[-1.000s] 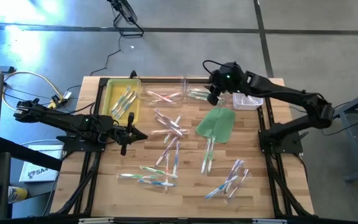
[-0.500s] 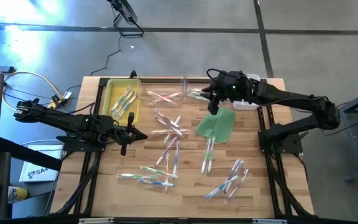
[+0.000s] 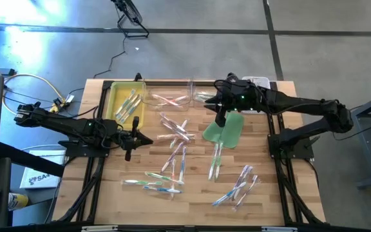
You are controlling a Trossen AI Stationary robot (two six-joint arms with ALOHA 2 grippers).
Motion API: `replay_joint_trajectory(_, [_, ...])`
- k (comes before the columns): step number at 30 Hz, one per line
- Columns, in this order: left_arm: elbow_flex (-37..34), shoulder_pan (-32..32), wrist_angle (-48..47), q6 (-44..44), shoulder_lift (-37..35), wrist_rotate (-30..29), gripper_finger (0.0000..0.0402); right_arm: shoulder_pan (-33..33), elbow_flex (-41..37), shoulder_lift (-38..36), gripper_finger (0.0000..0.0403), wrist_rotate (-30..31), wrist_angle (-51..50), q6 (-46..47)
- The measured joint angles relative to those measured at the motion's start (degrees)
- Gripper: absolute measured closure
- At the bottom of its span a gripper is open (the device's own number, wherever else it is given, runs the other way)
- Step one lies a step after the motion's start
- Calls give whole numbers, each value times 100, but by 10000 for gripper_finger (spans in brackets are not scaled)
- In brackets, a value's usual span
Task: Pick & Place Toothbrushes
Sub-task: Put the orange toothbrush into the left transparent bin
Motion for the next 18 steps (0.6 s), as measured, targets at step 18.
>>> replay_joint_trajectory(18, [0, 2, -2, -2, 9, 0, 380, 1162, -350, -356, 333, 700, 595, 93])
